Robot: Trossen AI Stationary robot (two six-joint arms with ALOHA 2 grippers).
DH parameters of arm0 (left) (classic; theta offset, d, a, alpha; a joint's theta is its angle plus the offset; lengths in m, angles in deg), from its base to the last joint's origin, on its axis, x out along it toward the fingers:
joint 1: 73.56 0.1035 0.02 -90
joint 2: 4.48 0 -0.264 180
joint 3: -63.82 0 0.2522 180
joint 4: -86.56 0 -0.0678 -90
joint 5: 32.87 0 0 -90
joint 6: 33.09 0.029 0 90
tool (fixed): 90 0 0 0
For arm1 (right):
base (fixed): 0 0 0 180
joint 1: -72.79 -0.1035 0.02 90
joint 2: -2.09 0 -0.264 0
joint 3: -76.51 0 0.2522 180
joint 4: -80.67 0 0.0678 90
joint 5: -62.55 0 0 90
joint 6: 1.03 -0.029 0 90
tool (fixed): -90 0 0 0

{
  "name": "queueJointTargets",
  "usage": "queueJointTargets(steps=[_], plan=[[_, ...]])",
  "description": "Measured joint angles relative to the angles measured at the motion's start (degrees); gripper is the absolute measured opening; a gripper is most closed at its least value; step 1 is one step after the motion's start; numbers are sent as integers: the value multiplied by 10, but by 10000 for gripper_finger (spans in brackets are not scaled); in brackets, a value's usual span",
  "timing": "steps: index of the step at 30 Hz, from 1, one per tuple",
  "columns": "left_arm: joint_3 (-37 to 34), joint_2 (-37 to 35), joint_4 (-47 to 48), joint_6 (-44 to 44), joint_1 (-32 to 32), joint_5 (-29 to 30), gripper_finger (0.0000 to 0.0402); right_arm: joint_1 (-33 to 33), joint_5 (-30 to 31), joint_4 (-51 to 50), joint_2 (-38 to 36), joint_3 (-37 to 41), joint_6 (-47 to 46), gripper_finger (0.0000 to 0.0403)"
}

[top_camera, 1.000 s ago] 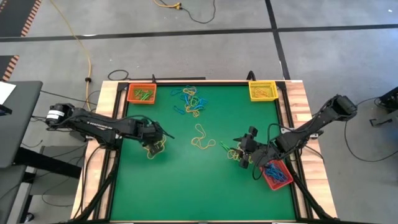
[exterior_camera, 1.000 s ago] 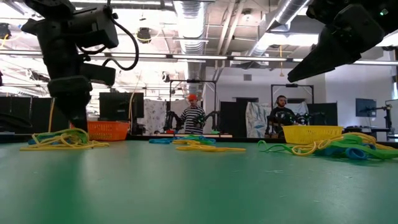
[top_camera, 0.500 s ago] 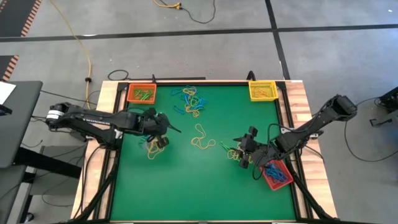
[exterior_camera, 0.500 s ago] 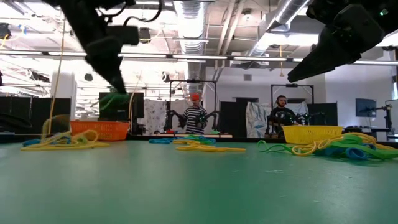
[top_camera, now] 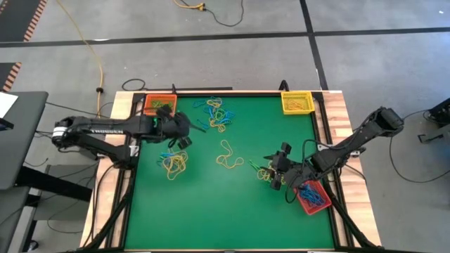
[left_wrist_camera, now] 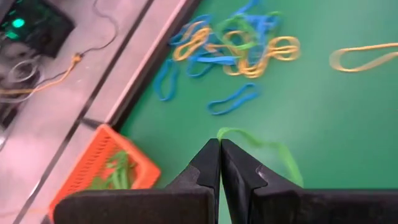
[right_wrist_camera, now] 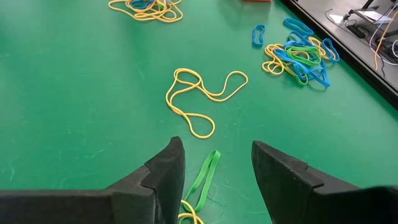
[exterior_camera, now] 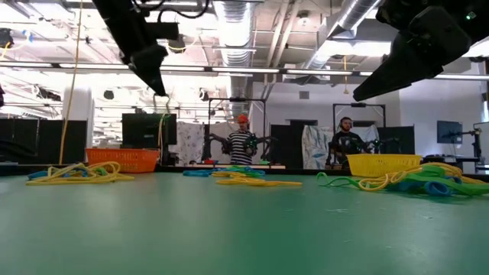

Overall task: Sort rubber bands into baskets
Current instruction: Put the green rubber band into the orange bin

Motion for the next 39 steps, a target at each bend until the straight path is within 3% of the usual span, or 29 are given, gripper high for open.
queueJointTargets(steps=[9, 22, 39], plan=[[0, 0, -8, 52, 161, -17, 0, 0, 0, 0, 0, 0, 0, 215], [-1, 0, -47, 109, 364, -130, 0, 0, 1, 1, 0, 0, 0, 215], [-78, 21, -82, 151, 480, -171, 0, 0, 1, 5, 0, 0, -2, 215]])
